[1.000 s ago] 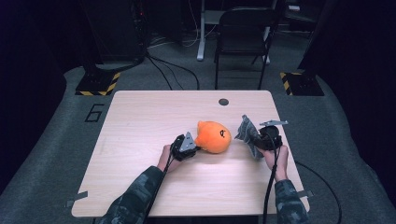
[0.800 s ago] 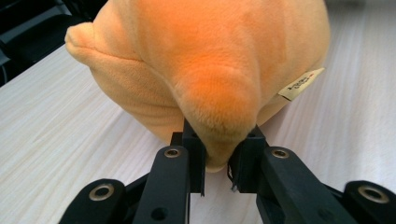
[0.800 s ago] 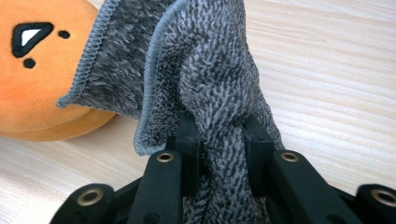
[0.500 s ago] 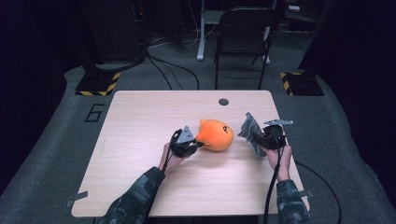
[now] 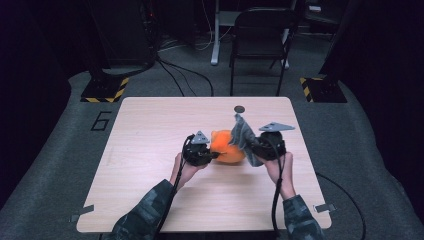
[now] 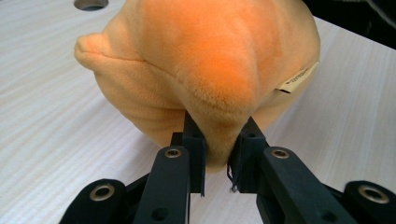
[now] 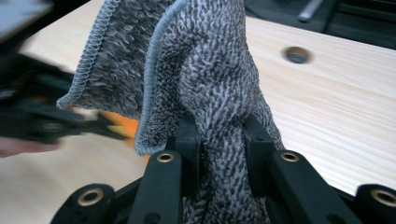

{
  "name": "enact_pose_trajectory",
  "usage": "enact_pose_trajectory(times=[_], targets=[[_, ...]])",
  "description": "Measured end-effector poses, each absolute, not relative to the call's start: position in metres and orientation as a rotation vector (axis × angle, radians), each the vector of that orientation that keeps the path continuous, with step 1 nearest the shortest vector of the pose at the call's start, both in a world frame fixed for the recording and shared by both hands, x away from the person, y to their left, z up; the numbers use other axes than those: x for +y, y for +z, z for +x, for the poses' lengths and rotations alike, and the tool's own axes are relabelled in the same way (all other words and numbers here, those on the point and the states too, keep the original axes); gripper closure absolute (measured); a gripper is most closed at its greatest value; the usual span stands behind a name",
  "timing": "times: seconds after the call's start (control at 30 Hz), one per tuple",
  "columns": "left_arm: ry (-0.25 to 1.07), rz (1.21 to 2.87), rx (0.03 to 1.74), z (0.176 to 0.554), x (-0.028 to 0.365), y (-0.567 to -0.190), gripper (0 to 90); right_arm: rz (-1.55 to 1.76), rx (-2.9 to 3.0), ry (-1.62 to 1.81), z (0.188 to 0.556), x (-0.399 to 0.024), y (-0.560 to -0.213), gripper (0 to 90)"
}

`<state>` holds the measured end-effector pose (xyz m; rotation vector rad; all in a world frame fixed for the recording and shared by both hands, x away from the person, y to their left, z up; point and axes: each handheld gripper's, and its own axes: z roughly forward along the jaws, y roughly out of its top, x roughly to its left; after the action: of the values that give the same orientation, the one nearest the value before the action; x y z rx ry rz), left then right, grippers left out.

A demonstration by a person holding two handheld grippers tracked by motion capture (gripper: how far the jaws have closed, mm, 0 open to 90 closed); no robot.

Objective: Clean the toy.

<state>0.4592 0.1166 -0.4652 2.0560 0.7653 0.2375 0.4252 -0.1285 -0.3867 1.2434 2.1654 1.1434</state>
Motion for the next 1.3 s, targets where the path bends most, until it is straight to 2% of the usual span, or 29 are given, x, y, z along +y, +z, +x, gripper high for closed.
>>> enact_pose_trajectory(times=[0.2, 0.67, 1.3], targets=[[0.188, 2.074, 0.740, 0.455, 0.111, -0.469, 78.9, 1.140, 2.238, 1.025, 0.420, -0.085, -0.405, 72.7], [0.187, 2.096, 0.732, 0.454, 0.106, -0.475, 78.8, 1.045, 2.241, 1.010, 0.419, -0.076, -0.416, 73.2], [0.172, 2.092, 0.713, 0.454, 0.105, -0.476, 78.1, 1.227, 2.205, 0.869, 0.440, -0.123, -0.427, 73.5]])
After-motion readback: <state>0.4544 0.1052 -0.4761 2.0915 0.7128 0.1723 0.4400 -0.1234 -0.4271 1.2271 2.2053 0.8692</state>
